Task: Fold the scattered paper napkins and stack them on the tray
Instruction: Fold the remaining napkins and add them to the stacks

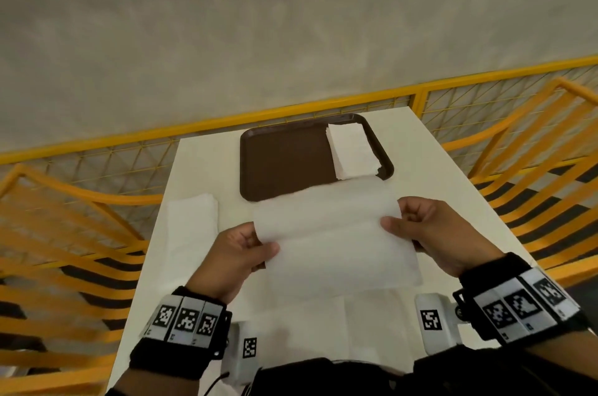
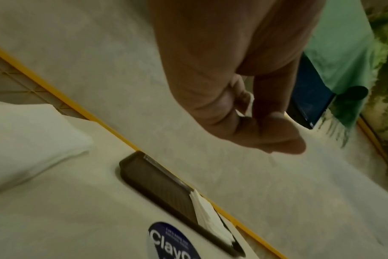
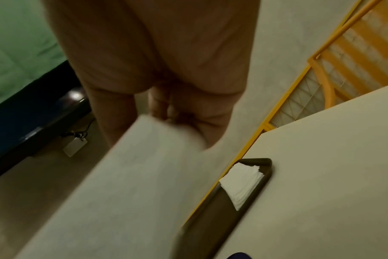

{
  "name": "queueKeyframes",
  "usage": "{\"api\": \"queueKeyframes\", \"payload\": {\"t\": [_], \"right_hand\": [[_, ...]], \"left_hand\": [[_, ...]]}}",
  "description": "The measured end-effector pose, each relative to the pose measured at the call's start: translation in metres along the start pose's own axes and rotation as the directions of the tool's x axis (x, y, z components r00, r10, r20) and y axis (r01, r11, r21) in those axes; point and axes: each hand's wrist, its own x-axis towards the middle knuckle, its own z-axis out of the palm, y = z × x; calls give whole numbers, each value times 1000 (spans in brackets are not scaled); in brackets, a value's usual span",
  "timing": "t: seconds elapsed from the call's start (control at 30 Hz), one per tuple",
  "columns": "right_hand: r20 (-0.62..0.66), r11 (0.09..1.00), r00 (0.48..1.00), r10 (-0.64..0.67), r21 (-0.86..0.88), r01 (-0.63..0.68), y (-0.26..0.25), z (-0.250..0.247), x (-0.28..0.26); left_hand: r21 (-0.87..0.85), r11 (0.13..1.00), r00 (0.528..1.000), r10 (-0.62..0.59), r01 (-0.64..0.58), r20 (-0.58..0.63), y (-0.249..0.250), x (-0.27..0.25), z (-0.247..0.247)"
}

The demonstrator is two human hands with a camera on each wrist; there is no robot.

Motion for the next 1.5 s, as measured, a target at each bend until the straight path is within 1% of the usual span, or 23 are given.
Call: {"api": "queueKeyframes", "payload": {"t": [0.2,0.27,0.43,0.5,0.57,0.6,0.63,0.7,0.73,0.77,0.83,0.9,0.93,0.97,1.0,1.07,1.1,1.13,1.2,1.23,1.3,1.4,1.5], "right_hand": [[125,992,992,10,127,-26,8,-2,4],[105,985,994,19,171,-37,8,0,6],[83,971,994,64,225,-81,8,3,7],[38,987,999,28,159,-34,8,5,7],[4,990,994,-105,-91,105,7,7,5],[14,950,978,-207,-235,204,6,9,4],[44,882,950,-310,-361,304,4,12,2],[159,688,863,-480,-542,483,0,19,0],[247,579,808,-534,-590,563,0,23,0],[332,480,754,-566,-611,629,-2,28,0],[465,331,668,-581,-615,716,-5,39,-1],[534,242,598,-598,-591,770,-6,51,-3],[540,233,586,-604,-584,778,-6,55,-3],[519,256,594,-614,-581,773,-4,58,-2],[480,304,626,-614,-588,750,-2,58,-1],[408,370,686,-602,-618,693,5,53,2],[390,381,705,-593,-635,672,9,50,3],[383,392,723,-575,-646,655,12,45,2],[369,433,761,-534,-653,621,20,35,2],[356,453,778,-518,-657,603,24,30,1],[332,475,813,-478,-681,558,33,22,2],[291,503,868,-403,-722,475,46,15,2],[256,530,919,-300,-756,384,61,10,5]], "left_hand": [[7,997,991,72,-73,116,16,-4,-16],[12,996,990,82,-84,114,18,-4,-20],[114,988,991,97,-107,91,23,-5,-22],[187,976,991,96,-112,94,22,-5,-26],[264,958,990,82,-109,111,23,-6,-29],[350,927,989,96,-131,117,24,-6,-31],[476,862,983,126,-175,134,26,-8,-31],[681,688,966,138,-251,217,28,-9,-26],[735,626,962,109,-262,251,28,-11,-20],[764,587,958,76,-266,276,25,-11,-15],[794,516,939,68,-321,336,13,-10,-3],[803,456,921,126,-384,369,-3,-7,5],[813,450,928,150,-371,341,-9,-5,5],[816,482,948,152,-319,281,-13,-2,3],[807,534,968,151,-251,201,-17,2,-1],[734,676,987,151,-70,-44,-20,14,-20],[667,744,973,124,38,-194,-21,22,-35],[597,792,940,92,131,-327,-20,29,-51],[484,817,853,-17,313,-522,-20,45,-90],[433,812,811,-82,392,-580,-20,53,-109],[430,750,768,-159,503,-620,-20,66,-137],[564,560,756,-188,607,-626,-16,82,-158],[636,427,754,-208,643,-622,-15,95,-163]]}}
